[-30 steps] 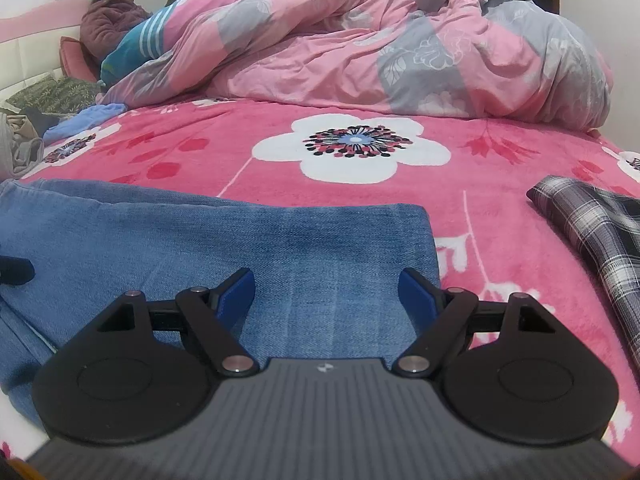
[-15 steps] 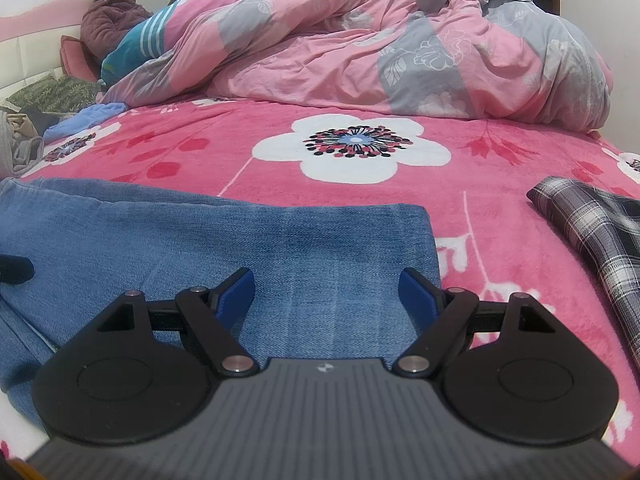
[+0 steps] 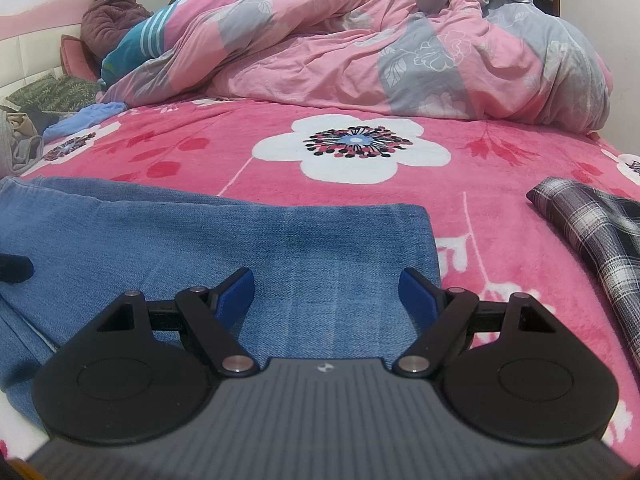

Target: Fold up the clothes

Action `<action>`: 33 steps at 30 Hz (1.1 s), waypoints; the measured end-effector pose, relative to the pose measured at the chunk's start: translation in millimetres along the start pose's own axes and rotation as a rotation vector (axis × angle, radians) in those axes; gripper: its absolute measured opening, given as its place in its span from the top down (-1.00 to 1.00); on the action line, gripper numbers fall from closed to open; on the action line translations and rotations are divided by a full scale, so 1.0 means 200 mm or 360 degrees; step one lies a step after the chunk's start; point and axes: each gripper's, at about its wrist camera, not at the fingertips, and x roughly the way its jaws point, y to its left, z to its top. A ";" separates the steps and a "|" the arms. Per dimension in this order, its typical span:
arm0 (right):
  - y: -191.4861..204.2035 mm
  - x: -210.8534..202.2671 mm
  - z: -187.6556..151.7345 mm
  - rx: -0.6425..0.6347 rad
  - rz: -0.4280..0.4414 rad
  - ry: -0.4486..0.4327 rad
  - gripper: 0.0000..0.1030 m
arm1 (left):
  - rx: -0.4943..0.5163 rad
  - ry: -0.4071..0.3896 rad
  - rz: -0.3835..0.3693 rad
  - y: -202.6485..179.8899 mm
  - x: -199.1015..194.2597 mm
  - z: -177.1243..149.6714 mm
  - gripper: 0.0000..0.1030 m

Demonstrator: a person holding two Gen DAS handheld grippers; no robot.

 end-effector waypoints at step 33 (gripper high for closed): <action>0.00 0.00 0.00 -0.0010 -0.0006 -0.0004 -0.56 | -0.0052 -0.0093 -0.0090 0.03 0.08 0.14 -0.82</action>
